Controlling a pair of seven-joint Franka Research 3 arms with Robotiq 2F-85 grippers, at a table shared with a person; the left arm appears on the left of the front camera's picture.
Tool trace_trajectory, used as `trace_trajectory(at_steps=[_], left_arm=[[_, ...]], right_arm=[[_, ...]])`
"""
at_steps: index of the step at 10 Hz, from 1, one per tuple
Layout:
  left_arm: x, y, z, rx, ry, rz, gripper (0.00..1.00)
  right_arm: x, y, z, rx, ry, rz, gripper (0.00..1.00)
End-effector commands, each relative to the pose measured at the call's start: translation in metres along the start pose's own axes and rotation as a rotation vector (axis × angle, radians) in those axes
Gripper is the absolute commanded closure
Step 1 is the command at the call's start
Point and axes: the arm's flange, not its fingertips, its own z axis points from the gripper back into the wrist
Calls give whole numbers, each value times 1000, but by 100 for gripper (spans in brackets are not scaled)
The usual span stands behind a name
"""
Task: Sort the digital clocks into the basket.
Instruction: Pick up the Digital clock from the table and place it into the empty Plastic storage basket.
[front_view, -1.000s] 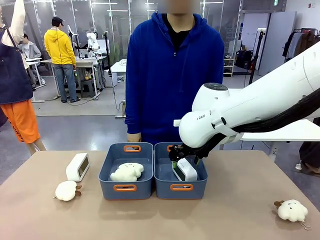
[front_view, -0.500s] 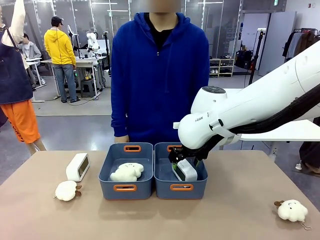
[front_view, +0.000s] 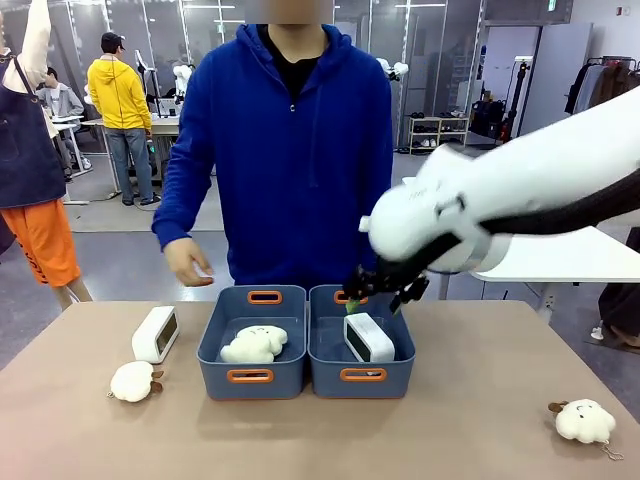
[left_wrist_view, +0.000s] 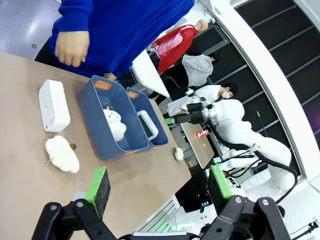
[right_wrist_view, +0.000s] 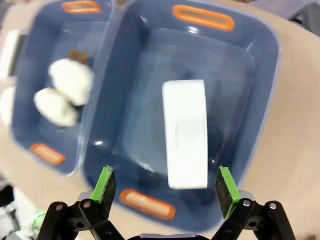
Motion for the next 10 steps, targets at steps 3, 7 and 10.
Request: trace_trajectory(at_steps=[3, 7, 10], left_arm=[[3, -1, 0, -22, -17, -13, 0], [3, -1, 0, -22, -17, -13, 0], [3, -1, 0, -22, -17, -13, 0]], right_arm=[[-48, -93, 76, 388, -33, -60, 0], [-113, -171, 108, 697, -106, -56, 0], [-155, -207, 116, 767, -123, -119, 0]])
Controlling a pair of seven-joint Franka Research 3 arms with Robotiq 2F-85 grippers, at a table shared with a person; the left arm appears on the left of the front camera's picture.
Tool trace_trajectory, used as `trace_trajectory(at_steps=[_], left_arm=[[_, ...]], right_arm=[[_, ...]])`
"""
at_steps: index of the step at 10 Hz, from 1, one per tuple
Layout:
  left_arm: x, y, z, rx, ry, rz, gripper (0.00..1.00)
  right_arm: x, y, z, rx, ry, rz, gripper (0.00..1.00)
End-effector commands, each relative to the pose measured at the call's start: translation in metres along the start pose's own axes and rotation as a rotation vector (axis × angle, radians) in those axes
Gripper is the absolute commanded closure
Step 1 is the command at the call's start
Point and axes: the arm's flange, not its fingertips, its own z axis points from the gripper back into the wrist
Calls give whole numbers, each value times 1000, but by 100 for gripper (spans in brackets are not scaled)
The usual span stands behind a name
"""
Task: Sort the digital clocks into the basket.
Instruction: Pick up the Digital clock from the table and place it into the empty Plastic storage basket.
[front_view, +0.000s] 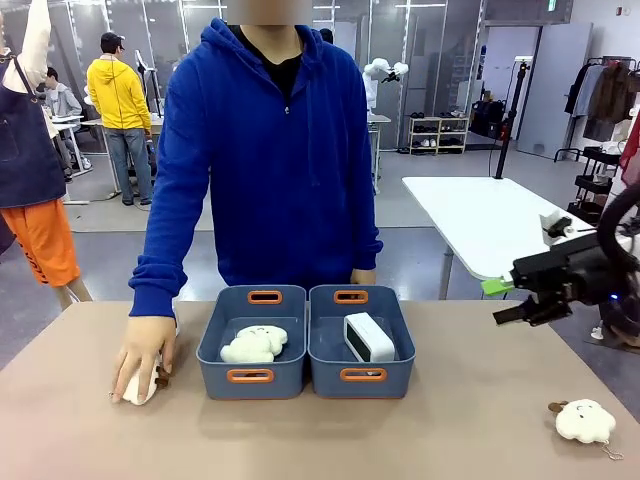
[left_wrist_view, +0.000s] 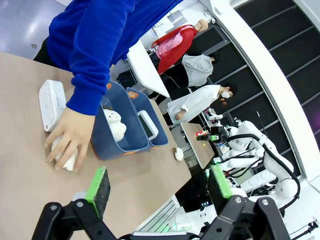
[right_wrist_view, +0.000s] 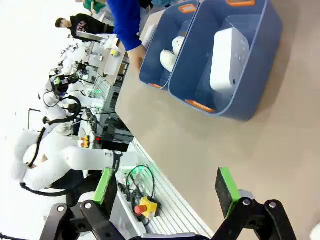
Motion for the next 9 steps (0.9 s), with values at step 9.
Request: trace_trajectory(at_steps=[9], left_arm=[[17, -16, -34, 206, 132, 30, 0]], right_arm=[[-31, -20, 20, 68, -45, -49, 0]])
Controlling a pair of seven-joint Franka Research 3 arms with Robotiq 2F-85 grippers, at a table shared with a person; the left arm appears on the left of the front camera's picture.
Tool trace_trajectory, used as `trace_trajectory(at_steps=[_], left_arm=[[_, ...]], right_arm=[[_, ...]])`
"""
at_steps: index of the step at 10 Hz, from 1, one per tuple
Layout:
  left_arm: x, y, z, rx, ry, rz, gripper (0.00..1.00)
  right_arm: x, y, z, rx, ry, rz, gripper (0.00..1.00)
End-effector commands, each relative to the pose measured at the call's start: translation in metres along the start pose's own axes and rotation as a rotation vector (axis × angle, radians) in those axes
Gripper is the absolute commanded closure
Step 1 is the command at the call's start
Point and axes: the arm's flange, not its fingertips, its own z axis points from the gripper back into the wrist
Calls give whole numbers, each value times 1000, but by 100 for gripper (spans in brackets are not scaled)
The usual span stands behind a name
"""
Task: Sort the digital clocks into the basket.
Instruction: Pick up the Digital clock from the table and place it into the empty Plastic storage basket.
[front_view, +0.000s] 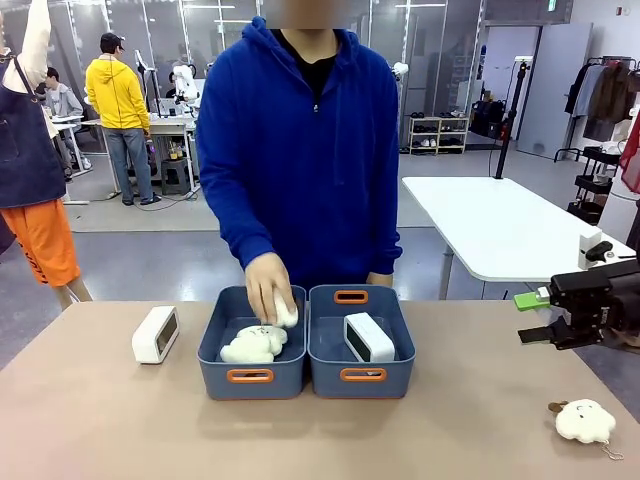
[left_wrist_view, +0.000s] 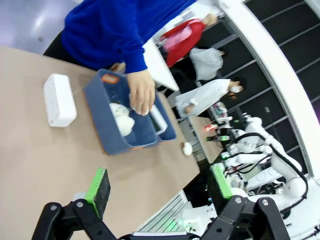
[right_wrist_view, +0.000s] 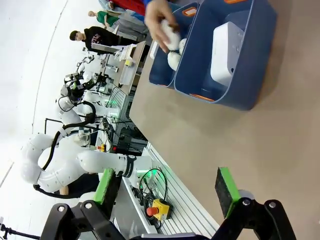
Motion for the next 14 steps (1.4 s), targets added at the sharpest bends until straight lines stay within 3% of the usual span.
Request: trace_trajectory(at_steps=[1, 7, 9, 14], left_arm=[[16, -13, -37, 262, 128, 46, 0], [71, 1, -195, 697, 342, -53, 0], [81, 16, -255, 793, 338, -64, 0], [67, 65, -340, 904, 280, -65, 0]], right_arm=[[0, 0, 1, -6, 11, -1, 0], [0, 0, 1, -6, 11, -1, 0], [0, 0, 1, -6, 11, -1, 0], [0, 0, 1, -6, 11, -1, 0]])
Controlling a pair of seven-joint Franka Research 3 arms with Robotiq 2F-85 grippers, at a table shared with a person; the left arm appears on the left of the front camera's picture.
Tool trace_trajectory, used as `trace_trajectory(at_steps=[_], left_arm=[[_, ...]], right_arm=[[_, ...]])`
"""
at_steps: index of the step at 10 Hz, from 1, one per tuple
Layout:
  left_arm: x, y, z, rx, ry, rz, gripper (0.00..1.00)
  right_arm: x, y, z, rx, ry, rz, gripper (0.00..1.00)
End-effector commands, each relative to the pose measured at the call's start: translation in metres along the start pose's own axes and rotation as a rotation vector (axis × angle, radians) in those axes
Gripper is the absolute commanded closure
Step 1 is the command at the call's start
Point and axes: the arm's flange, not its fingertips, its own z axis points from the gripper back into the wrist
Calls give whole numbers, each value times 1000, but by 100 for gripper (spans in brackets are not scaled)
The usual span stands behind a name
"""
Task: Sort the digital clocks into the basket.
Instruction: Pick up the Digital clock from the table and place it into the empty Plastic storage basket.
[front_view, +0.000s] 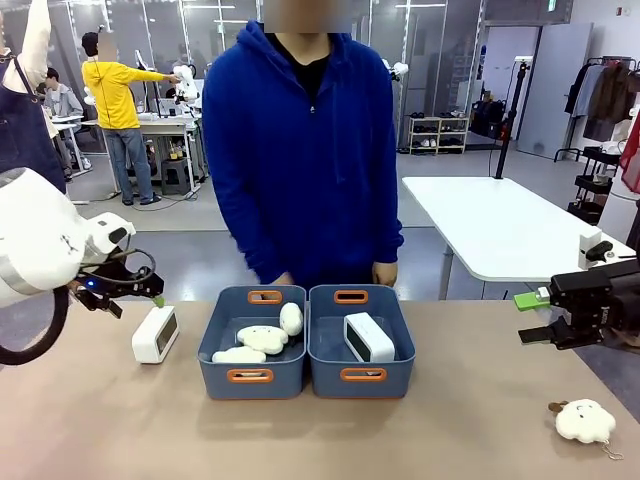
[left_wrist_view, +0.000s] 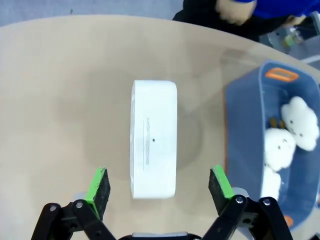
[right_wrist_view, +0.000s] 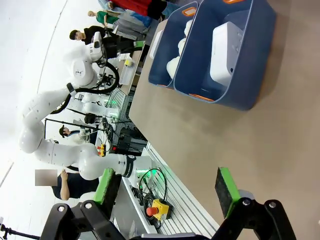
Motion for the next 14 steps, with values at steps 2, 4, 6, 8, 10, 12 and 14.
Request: trace_trajectory(at_steps=[2, 4, 6, 8, 10, 12, 14], left_arm=[[7, -9, -34, 65, 16, 79, 0], [-4, -10, -45, 68, 54, 105, 0], [-11, -13, -54, 87, 76, 68, 29], [-17, -15, -55, 113, 111, 51, 89], [-18, -15, -52, 132, 95, 42, 100], [-18, -16, -44, 178, 62, 24, 95], [-16, -19, -13, 167, 67, 15, 91]], right_arm=[[0, 1, 1, -4, 12, 0, 0], [0, 1, 1, -4, 12, 0, 0], [0, 1, 1, -4, 12, 0, 0], [0, 1, 1, -4, 12, 0, 0], [0, 1, 1, -4, 12, 0, 0], [0, 1, 1, -4, 12, 0, 0], [0, 1, 1, -4, 12, 0, 0]])
